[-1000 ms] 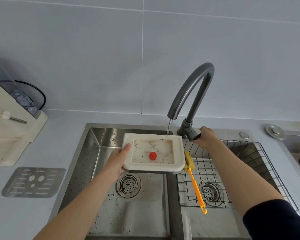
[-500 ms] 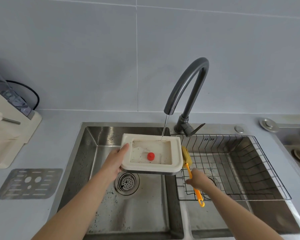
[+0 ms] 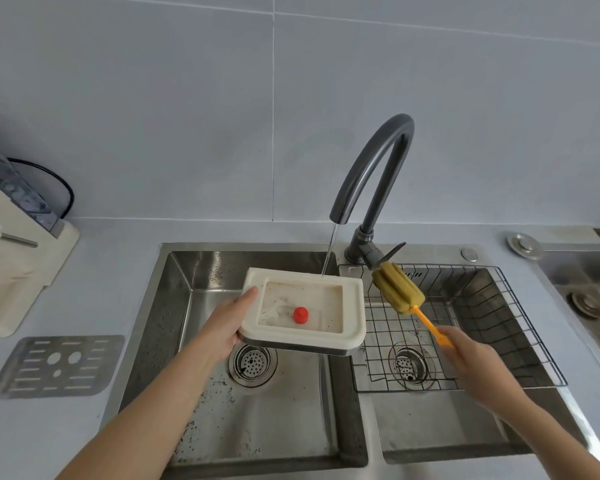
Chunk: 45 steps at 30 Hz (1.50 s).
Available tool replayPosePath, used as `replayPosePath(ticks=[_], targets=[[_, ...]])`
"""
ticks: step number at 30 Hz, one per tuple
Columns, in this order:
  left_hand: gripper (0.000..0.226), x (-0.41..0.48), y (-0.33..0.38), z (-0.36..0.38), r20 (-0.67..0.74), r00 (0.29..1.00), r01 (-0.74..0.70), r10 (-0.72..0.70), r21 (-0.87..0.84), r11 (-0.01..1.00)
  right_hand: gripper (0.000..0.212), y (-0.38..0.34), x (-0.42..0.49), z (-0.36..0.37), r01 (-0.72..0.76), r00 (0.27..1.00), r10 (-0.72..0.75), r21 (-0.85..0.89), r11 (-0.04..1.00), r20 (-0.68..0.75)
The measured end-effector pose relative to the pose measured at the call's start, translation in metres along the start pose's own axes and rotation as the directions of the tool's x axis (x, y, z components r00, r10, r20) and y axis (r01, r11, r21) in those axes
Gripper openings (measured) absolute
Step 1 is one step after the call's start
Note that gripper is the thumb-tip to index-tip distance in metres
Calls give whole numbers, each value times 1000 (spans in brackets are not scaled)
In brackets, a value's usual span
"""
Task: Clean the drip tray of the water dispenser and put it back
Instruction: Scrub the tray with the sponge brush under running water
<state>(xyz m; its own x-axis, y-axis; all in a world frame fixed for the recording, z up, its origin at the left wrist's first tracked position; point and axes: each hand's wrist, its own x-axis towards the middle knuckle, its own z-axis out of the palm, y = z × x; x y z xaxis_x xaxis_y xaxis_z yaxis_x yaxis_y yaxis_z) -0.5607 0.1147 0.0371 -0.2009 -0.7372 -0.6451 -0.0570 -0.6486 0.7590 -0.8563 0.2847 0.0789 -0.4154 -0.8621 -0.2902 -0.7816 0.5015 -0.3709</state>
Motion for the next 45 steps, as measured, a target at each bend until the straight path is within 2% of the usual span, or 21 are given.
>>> replayPosePath(ticks=[5, 8, 10, 13, 18, 22, 26, 31, 35, 38, 43, 45], targets=[[28, 0, 1, 4, 17, 1000, -17, 17, -22, 1000, 33, -27, -28, -12, 223, 956, -236, -92, 971, -174], [25, -1, 2, 9, 32, 999, -31, 32, -35, 999, 42, -44, -22, -3, 330, 909, -378, -250, 910, -177], [22, -2, 1, 11, 33, 998, -49, 50, -38, 998, 59, -53, -17, 1, 350, 891, -427, -366, 862, -153], [19, -2, -1, 11, 24, 997, -73, 74, -37, 997, 76, -50, -14, -2, 311, 897, -425, -508, 803, -123], [23, 2, -8, 14, 60, 994, -89, 87, 41, 995, 74, -36, -21, -18, 255, 920, -373, -543, 800, -117], [22, 4, -7, 29, 99, 992, -79, 76, 22, 997, 75, -49, -19, -21, 257, 924, -371, -559, 788, -99], [36, 9, -1, 43, 135, 989, -62, 55, 42, 997, 78, -67, -10, -12, 313, 924, -383, -546, 777, -15], [39, 11, 10, 56, 170, 983, -78, 73, 26, 997, 69, -91, 3, -10, 295, 907, -403, -498, 816, -124], [58, 16, 19, 62, 208, 973, -107, 97, 40, 993, 67, -96, 8, -12, 350, 912, -409, -452, 821, -37], [55, 21, 22, 64, 200, 973, -122, 113, 33, 992, 67, -89, 9, -18, 351, 904, -423, -454, 819, -64], [51, 28, 23, 68, 174, 978, -122, 112, 50, 991, 77, -76, 7, -20, 394, 875, -483, -587, 707, 5], [50, 30, 23, 68, 172, 978, -124, 115, 44, 991, 73, -73, 6, -26, 395, 877, -480, -615, 683, 30]])
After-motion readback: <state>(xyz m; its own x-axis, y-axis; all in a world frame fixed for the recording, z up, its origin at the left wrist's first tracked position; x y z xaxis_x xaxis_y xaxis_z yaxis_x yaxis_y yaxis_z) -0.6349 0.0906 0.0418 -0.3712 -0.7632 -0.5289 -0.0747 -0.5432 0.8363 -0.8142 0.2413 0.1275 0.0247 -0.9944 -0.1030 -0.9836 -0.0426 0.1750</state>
